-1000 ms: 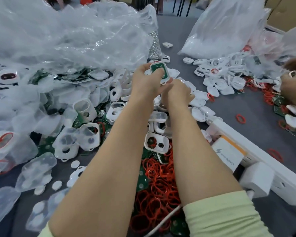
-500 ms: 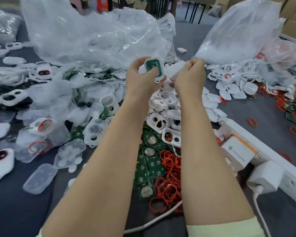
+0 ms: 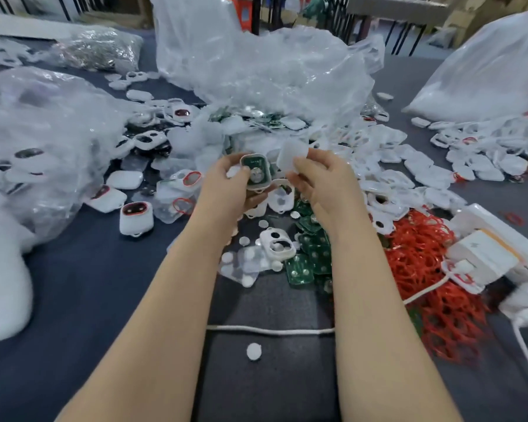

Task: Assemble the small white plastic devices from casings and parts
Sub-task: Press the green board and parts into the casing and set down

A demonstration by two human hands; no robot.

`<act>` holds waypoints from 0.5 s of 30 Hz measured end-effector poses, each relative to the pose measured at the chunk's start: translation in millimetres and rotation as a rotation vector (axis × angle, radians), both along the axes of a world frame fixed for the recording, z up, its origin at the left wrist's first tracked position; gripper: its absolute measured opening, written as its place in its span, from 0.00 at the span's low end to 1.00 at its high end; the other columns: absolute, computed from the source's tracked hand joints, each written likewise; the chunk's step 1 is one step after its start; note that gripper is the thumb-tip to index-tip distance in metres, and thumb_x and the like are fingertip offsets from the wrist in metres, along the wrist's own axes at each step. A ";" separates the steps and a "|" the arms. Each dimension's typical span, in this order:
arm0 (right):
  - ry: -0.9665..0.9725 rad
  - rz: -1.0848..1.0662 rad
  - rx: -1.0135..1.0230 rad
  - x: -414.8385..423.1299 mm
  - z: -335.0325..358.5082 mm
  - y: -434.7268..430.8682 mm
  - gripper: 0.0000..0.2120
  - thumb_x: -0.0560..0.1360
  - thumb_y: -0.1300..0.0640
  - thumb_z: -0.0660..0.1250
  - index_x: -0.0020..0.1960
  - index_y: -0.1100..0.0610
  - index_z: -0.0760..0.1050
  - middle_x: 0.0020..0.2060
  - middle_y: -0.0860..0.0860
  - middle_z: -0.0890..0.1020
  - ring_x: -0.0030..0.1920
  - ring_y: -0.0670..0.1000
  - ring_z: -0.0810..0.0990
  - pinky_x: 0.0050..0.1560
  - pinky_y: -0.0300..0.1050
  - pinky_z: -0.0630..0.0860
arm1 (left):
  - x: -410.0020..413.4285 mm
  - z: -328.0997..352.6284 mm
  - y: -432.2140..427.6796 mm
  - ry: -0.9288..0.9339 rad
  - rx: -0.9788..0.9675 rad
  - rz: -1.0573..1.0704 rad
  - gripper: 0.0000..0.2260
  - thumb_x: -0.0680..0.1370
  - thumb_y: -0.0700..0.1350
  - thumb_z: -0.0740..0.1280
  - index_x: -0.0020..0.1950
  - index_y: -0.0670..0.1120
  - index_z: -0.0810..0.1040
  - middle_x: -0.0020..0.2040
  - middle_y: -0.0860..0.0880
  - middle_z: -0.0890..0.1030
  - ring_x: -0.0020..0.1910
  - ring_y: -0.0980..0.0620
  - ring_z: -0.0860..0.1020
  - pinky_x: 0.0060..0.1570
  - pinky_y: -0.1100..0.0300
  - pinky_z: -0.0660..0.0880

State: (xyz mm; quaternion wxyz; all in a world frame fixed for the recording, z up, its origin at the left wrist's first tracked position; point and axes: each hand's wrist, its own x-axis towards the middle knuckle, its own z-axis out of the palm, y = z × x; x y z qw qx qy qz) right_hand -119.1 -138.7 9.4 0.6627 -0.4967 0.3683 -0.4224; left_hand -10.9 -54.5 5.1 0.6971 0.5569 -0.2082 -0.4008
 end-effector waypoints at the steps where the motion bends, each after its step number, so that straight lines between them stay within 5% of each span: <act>1: -0.014 0.005 0.006 2.4 -4.2 3.4 0.10 0.76 0.67 0.66 0.57 0.62 0.74 0.49 0.56 0.79 0.44 0.50 0.82 0.41 0.36 0.79 | 0.4 -2.9 2.0 -0.023 0.003 -0.003 0.09 0.83 0.37 0.56 0.56 0.47 0.72 0.53 0.39 0.80 0.39 0.48 0.84 0.40 0.60 0.81; 7: -0.049 0.019 -0.001 11.3 -9.0 7.6 0.06 0.77 0.66 0.66 0.46 0.56 0.76 0.41 0.52 0.81 0.36 0.45 0.83 0.39 0.36 0.79 | 4.7 -6.0 -0.4 -0.087 0.009 0.018 0.08 0.82 0.38 0.58 0.57 0.49 0.72 0.54 0.40 0.81 0.43 0.48 0.84 0.43 0.59 0.81; 15: 0.003 0.039 -0.017 12.5 -9.9 9.5 0.07 0.80 0.62 0.62 0.47 0.51 0.74 0.50 0.55 0.79 0.42 0.51 0.82 0.39 0.40 0.80 | 4.9 -8.3 -1.6 -0.063 0.001 0.041 0.10 0.82 0.37 0.57 0.51 0.51 0.73 0.47 0.45 0.81 0.36 0.52 0.83 0.44 0.58 0.82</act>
